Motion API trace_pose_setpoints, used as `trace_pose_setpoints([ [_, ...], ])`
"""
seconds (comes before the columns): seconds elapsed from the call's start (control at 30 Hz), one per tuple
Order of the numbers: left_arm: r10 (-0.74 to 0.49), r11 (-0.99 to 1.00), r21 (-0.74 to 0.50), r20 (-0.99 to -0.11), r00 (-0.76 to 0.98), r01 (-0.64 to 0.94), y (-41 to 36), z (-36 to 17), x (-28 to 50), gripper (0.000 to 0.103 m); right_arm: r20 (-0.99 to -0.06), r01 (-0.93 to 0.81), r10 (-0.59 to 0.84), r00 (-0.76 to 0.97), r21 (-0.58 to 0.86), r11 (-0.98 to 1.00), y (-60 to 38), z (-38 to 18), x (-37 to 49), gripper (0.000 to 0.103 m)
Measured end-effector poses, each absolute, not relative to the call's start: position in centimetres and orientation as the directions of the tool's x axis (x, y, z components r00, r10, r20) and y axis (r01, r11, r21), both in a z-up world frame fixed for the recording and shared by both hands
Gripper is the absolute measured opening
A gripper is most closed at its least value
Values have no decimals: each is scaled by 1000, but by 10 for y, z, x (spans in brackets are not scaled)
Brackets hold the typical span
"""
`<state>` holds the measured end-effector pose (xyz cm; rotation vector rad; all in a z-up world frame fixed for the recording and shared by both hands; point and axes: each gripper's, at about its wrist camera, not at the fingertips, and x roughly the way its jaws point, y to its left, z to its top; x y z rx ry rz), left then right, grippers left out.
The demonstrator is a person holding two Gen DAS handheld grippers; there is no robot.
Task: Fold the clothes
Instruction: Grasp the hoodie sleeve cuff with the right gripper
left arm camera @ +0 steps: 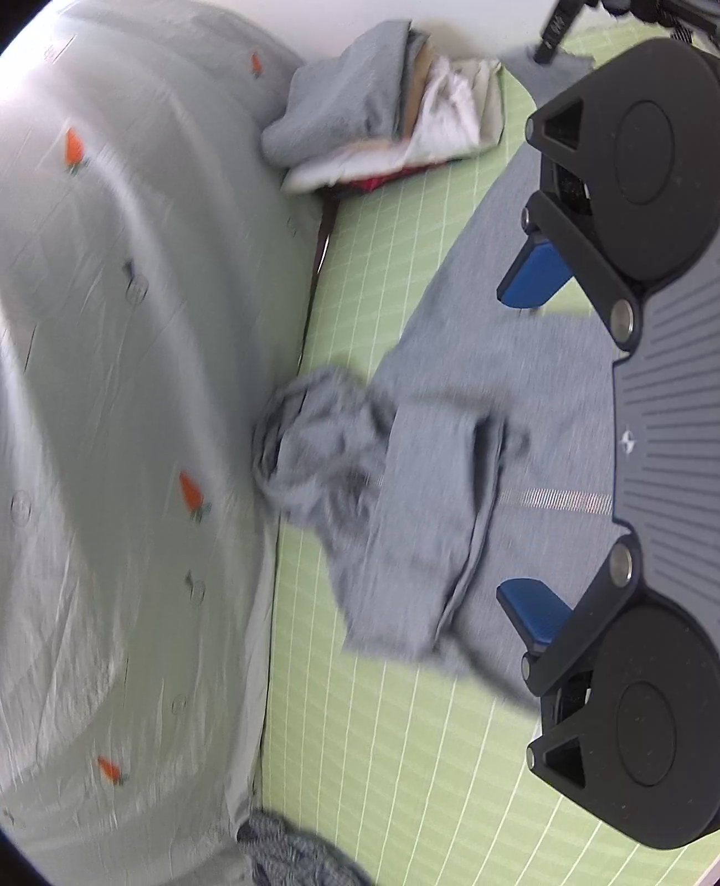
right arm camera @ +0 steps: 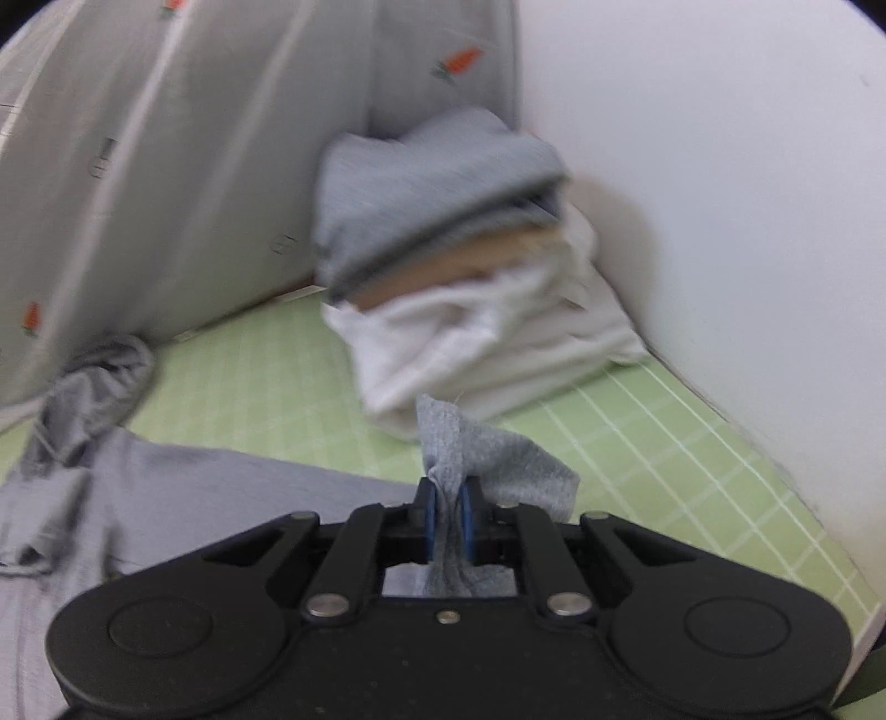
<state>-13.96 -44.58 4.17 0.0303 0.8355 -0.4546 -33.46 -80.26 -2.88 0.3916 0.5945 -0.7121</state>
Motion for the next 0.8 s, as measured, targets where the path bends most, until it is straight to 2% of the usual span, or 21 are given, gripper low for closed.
trace_pose_setpoints([
  [0.13, -310, 932, -112, -743, 593, 346, -415, 34, -107, 102, -569, 652, -460, 682, 189, 734, -762, -4, -299, 10],
  [0.3, -332, 932, -163, -745, 579, 324, -380, 26, -65, 102, -501, 548, -373, 781, 264, 794, -705, 9, -245, 10],
  [0.6, -325, 942, -216, -771, 548, 256, -334, 0, 15, 102, -483, 386, -203, 852, 317, 866, -639, 10, -102, 9],
  [0.8, -313, 949, -249, -798, 515, 191, -320, -28, 55, 101, -430, 250, -88, 898, 335, 908, -599, 39, -26, 9],
])
